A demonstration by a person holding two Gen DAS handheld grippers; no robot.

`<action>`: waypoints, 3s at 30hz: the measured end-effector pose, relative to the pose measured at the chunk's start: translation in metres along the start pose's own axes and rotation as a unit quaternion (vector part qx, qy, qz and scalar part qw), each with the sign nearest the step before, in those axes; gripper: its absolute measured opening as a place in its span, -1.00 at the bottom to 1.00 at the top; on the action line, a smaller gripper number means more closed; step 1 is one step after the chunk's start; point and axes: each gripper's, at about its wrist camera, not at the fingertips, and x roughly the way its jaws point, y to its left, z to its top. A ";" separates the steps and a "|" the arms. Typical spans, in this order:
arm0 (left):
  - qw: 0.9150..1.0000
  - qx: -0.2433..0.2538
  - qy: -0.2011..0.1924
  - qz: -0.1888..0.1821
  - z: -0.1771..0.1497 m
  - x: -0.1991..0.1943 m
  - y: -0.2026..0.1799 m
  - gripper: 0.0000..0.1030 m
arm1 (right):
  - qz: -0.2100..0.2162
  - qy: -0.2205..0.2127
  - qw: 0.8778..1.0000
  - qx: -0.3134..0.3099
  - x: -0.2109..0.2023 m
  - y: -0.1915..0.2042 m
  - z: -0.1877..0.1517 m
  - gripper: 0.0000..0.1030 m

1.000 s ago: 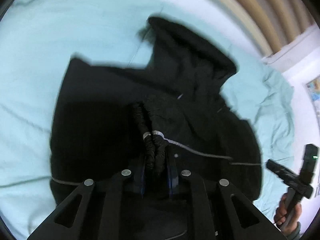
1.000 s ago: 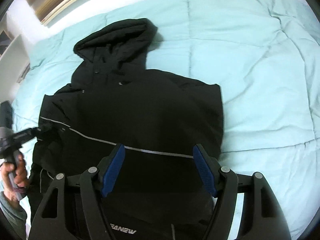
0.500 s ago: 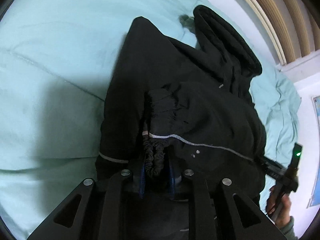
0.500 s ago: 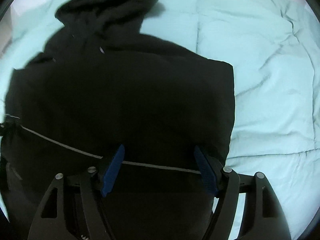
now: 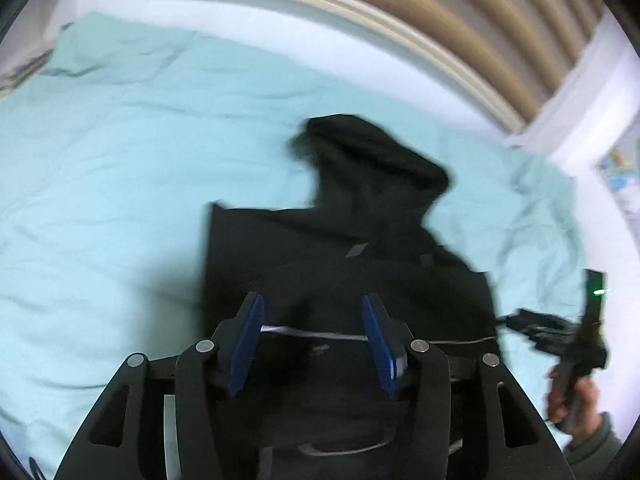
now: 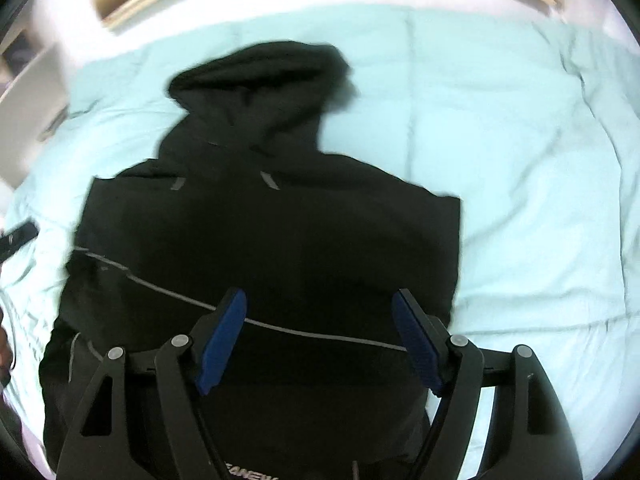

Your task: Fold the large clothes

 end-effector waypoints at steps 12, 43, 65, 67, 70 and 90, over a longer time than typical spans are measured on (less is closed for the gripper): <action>0.992 0.026 0.120 0.018 -0.065 0.103 0.009 0.01 | -0.019 0.082 0.996 -0.038 0.078 0.040 -0.042 0.53; 1.000 0.005 0.013 0.021 0.170 0.142 0.005 0.11 | -0.008 -0.080 0.996 0.030 0.080 -0.007 0.168 0.66; 0.997 0.008 -0.073 -0.038 0.228 0.182 0.010 -0.84 | 0.049 -0.148 0.985 0.071 0.138 -0.047 0.219 -0.85; 0.999 -0.001 -0.038 -0.005 0.223 0.205 0.026 -0.78 | 0.036 -0.129 0.989 0.069 0.159 -0.050 0.216 -0.85; 0.994 -0.032 0.099 0.030 0.197 0.283 0.064 -0.64 | 0.023 -0.036 0.996 0.076 0.224 -0.064 0.213 -0.80; 0.997 0.070 -0.042 0.000 0.197 0.159 -0.001 -0.04 | 0.065 -0.019 0.997 0.023 0.160 -0.034 0.216 -0.09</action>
